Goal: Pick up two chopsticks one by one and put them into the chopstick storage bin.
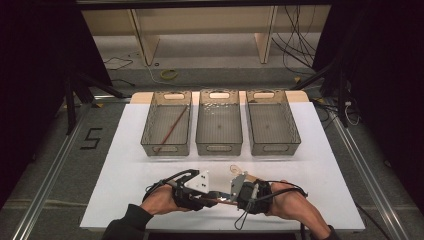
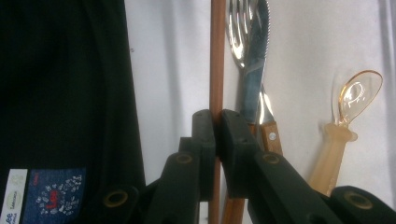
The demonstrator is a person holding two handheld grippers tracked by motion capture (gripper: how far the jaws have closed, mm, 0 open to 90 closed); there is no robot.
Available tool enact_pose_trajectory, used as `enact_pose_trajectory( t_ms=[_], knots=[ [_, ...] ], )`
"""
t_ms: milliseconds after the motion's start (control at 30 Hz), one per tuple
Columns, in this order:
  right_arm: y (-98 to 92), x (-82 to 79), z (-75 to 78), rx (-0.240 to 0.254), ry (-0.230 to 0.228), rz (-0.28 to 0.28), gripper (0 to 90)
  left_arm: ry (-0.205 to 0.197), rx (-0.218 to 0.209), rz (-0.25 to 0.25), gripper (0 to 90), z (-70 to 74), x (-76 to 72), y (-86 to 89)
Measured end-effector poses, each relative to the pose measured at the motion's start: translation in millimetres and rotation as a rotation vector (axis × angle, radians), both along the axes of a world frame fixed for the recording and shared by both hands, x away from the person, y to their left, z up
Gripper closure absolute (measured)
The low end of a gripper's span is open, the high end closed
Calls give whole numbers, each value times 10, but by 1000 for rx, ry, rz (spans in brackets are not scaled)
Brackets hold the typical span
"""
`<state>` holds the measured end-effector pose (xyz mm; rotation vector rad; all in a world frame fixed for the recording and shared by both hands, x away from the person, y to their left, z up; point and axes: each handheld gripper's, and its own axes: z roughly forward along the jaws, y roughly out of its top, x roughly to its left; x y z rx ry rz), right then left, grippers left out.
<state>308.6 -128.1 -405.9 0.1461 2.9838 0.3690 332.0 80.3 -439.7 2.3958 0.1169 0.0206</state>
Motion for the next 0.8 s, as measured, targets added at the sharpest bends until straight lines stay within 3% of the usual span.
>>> enact_pose_trajectory(
  t_ms=[200,333,433,533,800],
  knots=[
    [-23,-3,10,1,-8,17,835,-1,-1,-52,812,17,-32,-4],
    [-72,44,47,26,-19,-4,804,-32,-18,-32,824,46,-41,4],
    [-134,90,111,57,-45,-62,669,-40,-19,7,825,52,-19,41],
    [-210,123,184,118,-66,-116,574,-49,-18,52,825,63,37,101],
    [-347,205,275,265,-54,-241,444,-62,-54,197,826,96,152,256]
  ],
)
